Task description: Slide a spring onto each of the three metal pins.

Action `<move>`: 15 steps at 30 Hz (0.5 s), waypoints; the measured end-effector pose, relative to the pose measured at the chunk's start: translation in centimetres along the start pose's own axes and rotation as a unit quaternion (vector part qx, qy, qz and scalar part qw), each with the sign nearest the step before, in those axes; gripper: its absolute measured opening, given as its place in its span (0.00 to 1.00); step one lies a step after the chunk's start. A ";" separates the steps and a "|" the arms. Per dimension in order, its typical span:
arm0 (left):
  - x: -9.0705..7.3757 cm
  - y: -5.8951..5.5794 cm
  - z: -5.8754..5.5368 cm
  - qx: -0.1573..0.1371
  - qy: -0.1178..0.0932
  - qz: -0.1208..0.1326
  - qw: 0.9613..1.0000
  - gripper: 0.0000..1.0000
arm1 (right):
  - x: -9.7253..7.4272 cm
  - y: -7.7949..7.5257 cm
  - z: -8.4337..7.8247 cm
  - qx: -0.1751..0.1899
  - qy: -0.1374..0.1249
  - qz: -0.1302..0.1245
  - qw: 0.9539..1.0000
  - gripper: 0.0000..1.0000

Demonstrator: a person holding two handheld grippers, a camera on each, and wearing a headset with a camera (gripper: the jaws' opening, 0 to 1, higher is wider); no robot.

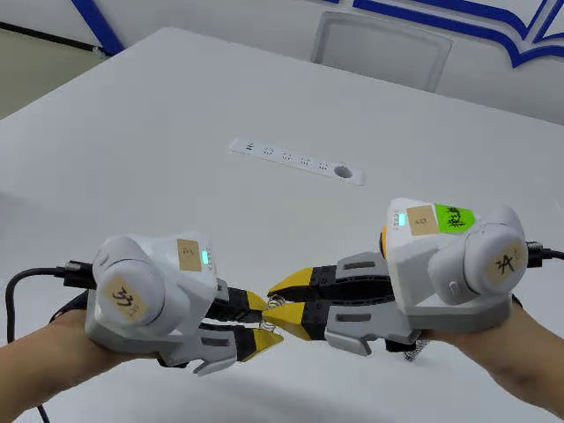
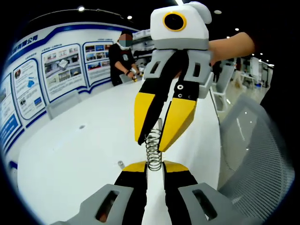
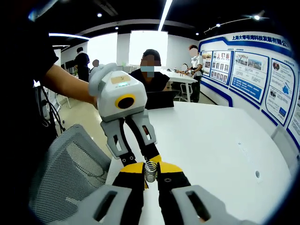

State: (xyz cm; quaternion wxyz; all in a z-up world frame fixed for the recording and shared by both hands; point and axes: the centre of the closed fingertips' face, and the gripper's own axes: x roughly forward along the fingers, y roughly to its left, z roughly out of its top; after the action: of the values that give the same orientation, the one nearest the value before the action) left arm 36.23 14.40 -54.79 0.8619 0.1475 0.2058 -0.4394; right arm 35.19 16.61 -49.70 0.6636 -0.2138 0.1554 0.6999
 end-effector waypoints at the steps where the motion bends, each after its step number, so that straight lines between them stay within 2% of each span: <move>1: -0.2 0.3 -0.3 -0.001 0.004 0.003 1.000 0.16 | -0.2 -0.4 0.3 0.004 -0.006 -0.004 1.000 0.10; 3: -0.6 0.7 -0.7 0.002 0.011 0.012 1.000 0.23 | -0.6 -1.1 0.5 0.008 -0.012 -0.014 1.000 0.10; 7: -1.4 1.2 -0.5 -0.014 -0.007 0.023 1.000 0.32 | -1.0 -3.1 0.2 0.013 -0.009 -0.037 0.999 0.11; 10: -1.9 1.4 -0.5 -0.015 -0.012 0.030 0.999 0.39 | -1.0 -4.9 -0.5 0.020 -0.001 -0.055 0.998 0.11; 13: -2.0 1.6 -1.2 -0.025 -0.004 0.033 0.999 0.47 | -0.5 -7.1 -1.6 0.040 0.006 -0.082 0.996 0.11; 15: -2.0 1.7 -1.7 -0.024 0.003 0.036 0.999 0.52 | -0.2 -8.0 -1.9 0.048 0.005 -0.095 0.994 0.11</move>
State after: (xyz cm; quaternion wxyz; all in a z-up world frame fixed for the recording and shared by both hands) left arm 36.16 17.51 -55.16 0.8796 0.1356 0.2138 -0.4027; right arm 43.34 16.06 -50.70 0.7355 -0.1988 0.1712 0.6246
